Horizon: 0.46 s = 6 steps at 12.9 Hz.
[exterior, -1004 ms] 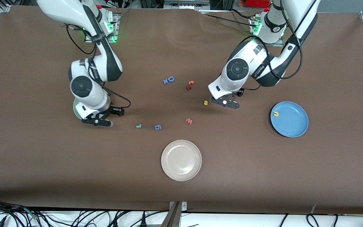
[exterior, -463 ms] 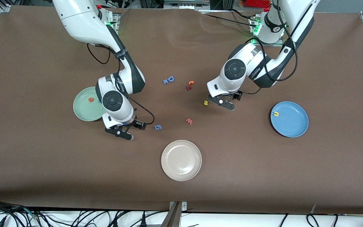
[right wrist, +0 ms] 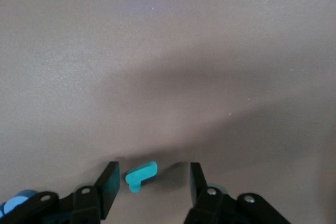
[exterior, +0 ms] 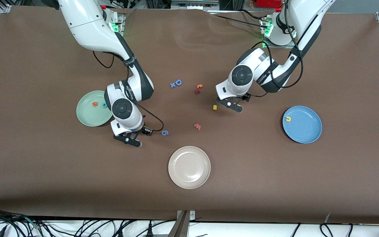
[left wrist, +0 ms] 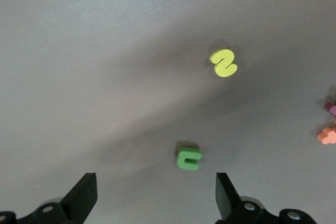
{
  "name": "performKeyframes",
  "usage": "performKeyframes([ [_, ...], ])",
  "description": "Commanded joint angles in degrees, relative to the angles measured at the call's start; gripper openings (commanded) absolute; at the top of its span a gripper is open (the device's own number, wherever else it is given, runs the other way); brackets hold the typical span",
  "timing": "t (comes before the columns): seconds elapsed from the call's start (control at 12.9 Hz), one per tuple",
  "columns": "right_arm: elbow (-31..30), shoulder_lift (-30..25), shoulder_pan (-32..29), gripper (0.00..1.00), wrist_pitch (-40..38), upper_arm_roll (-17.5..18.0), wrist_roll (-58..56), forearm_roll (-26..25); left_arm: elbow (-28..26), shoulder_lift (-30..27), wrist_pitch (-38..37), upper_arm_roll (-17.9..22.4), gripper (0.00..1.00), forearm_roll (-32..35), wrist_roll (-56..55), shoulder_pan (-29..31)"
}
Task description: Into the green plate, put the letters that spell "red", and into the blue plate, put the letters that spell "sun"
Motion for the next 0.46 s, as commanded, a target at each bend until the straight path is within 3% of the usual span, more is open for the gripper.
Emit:
performKeyframes([
  [0.0, 1.79, 1.87, -0.23, 0.58, 0.44, 1.14, 0.89, 0.52, -2.77, 0.04, 4.59, -0.21, 0.99, 1.66, -1.11, 0.01],
  [0.15, 1.79, 1.96, -0.23, 0.51, 0.61, 1.24, 0.81, 0.52, -4.43, 0.04, 7.48, -0.21, 0.99, 1.75, -1.11, 0.01],
  [0.39, 1.79, 1.87, -0.23, 0.32, 0.52, 1.24, 0.28, 0.52, -6.11, 0.12, 8.47, -0.29, 0.99, 1.75, -1.11, 0.01],
])
